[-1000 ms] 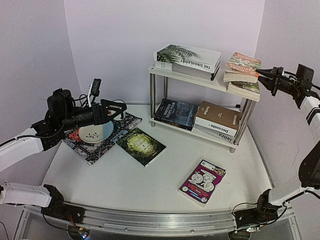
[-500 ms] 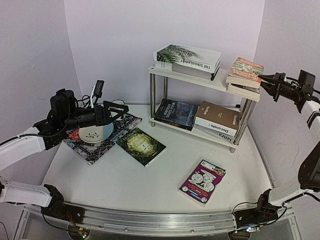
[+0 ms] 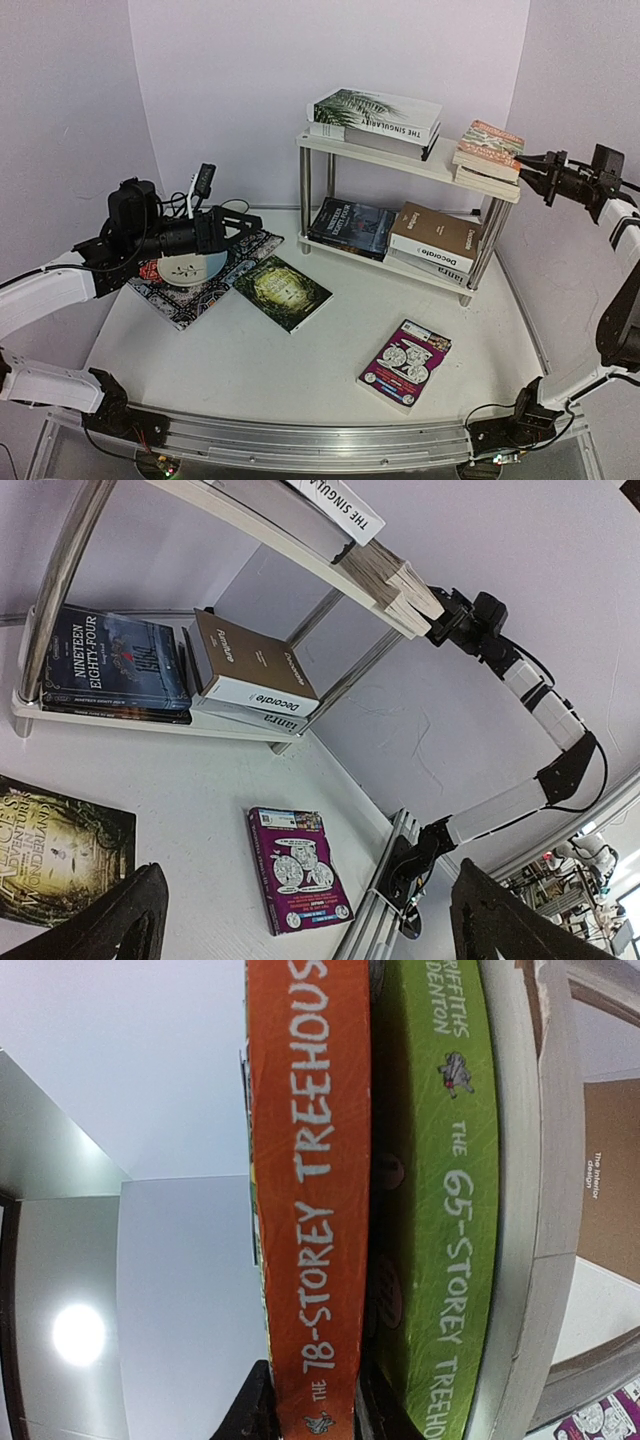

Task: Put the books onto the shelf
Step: Place the book on the book pile on the shelf.

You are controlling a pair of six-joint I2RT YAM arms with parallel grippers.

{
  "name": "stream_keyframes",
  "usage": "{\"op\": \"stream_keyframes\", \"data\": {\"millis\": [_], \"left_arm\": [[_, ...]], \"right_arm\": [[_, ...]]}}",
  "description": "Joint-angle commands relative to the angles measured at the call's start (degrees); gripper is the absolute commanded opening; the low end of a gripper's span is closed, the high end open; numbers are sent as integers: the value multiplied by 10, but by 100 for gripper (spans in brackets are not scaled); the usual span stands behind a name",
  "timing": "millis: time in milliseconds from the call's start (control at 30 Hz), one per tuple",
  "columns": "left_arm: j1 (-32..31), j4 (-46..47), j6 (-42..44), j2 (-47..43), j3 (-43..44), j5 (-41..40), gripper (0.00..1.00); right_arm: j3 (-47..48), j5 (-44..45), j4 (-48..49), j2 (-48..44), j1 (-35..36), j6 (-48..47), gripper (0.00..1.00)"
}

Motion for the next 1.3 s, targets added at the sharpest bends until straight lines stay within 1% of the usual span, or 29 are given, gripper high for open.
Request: {"op": "stream_keyframes", "data": {"millis": [0, 33, 67, 100, 200, 267, 533, 633, 667, 700, 733, 767, 800, 833, 1000, 1067, 1133, 1167, 1200, 1267], "left_arm": [[-2, 10, 14, 7, 36, 13, 100], [-2, 10, 15, 9, 37, 15, 100], [-2, 10, 16, 12, 38, 16, 100], [-2, 10, 17, 12, 39, 17, 100], [-2, 11, 17, 14, 40, 19, 100], [-2, 10, 18, 12, 39, 19, 100], [-2, 10, 18, 5, 34, 18, 100], [-2, 10, 18, 4, 34, 19, 100], [-2, 11, 18, 5, 34, 20, 100], [-2, 10, 19, 5, 35, 20, 100], [-2, 10, 18, 6, 36, 21, 100], [-2, 10, 19, 6, 36, 22, 100], [-2, 10, 19, 7, 37, 23, 100], [-2, 10, 20, 7, 37, 23, 100], [-2, 10, 21, 9, 37, 24, 100], [-2, 10, 22, 9, 37, 25, 100], [-2, 10, 22, 8, 36, 25, 100], [-2, 10, 23, 9, 37, 24, 100], [-2, 10, 23, 10, 37, 24, 100], [-2, 10, 23, 12, 37, 24, 100]], "right_arm": [[42, -29, 38, 4, -4, -24, 23], [45, -29, 37, 6, -5, -25, 28], [48, -29, 36, 8, -6, -25, 35], [51, -28, 35, 10, -7, -25, 39], [60, -26, 33, 14, -10, -25, 46], [66, -24, 29, 15, -13, -25, 49], [76, -19, 9, 16, -27, -37, 50], [80, -12, -26, 14, -29, -64, 51], [88, -7, -64, 15, -30, -91, 51], [106, 4, -104, 17, -30, -139, 51], [127, 20, -190, 23, -30, -182, 51], [155, 44, -254, 29, -30, -227, 52], [177, 64, -304, 34, -30, -265, 52], [189, 74, -333, 38, -30, -287, 52], [201, 104, -362, 41, -30, -310, 52], [214, 126, -391, 44, -30, -335, 52], [229, 143, -427, 49, -31, -356, 50], [230, 145, -431, 50, -30, -361, 48], [232, 145, -437, 52, -30, -365, 45], [232, 149, -440, 52, -29, -367, 35]]}}
